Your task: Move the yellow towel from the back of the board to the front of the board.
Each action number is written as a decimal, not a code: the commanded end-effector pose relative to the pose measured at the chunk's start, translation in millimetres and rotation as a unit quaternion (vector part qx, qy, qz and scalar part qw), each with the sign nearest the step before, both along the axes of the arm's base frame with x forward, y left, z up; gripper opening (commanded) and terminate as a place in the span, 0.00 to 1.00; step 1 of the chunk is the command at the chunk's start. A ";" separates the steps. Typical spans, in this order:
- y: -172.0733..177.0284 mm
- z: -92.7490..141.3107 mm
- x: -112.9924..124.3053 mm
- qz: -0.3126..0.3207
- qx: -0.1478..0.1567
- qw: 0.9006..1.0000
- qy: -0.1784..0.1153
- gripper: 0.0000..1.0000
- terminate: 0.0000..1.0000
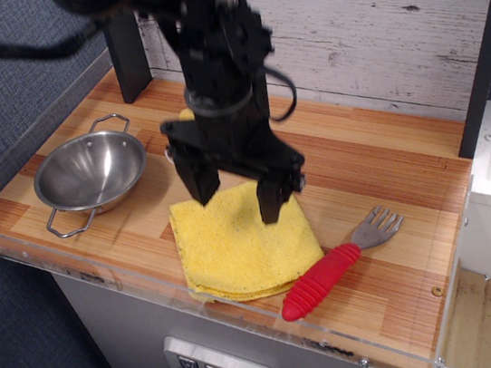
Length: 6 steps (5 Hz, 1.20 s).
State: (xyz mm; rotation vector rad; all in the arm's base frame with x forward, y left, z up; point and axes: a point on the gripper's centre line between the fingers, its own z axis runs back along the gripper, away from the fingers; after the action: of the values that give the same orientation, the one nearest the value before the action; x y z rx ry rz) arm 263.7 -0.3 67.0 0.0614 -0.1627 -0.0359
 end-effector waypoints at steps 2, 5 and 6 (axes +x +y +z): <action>11.2 80.0 -4.3 0.058 0.035 0.992 -0.102 1.00 0.00; 11.2 80.0 -4.3 0.058 0.035 0.992 -0.102 1.00 0.00; 11.2 80.0 -4.3 0.058 0.035 0.992 -0.102 1.00 0.00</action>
State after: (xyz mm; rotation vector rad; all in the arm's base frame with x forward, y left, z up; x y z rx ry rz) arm 261.0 11.5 140.1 0.1431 -0.3374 0.0838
